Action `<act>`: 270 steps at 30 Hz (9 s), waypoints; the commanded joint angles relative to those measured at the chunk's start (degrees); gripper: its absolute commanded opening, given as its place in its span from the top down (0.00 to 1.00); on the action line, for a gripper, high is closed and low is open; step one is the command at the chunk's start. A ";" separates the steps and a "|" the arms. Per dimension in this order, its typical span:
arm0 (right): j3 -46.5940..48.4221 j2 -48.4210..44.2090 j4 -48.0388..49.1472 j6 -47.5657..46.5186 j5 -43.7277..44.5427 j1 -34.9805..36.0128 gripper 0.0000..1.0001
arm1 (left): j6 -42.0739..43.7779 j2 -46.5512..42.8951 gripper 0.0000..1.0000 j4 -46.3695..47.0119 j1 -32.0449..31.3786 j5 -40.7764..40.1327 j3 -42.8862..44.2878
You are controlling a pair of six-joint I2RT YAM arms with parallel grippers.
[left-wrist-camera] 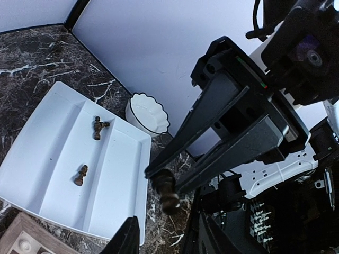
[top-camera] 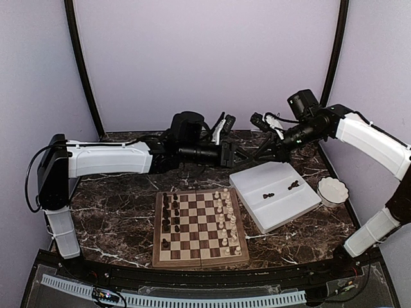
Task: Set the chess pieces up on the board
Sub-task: Pass from the right arm to the left, then place the pawn on c7, then pick up the bishop from the storage box.
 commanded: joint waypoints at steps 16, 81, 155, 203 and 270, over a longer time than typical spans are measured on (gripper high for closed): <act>3.40 1.70 -0.69 0.18 -0.35 1.90 0.85 | -2.45 1.41 0.81 4.92 -0.22 3.93 3.09; -24.66 -4.51 15.87 1.77 4.79 -14.63 0.41 | 30.38 -6.08 1.00 -71.39 -10.10 -17.59 -5.66; -12.36 11.74 1.80 -16.05 16.04 -7.17 0.61 | 21.77 -13.16 0.62 -40.26 -5.43 -22.19 5.93; 11.19 22.99 -13.48 -12.45 22.67 -5.24 0.02 | 20.49 -15.19 0.59 -27.26 -1.08 -20.63 -4.98; 8.61 30.84 -19.83 -35.50 38.39 -3.26 0.52 | 20.60 -21.07 0.52 -23.47 0.18 -21.39 -13.89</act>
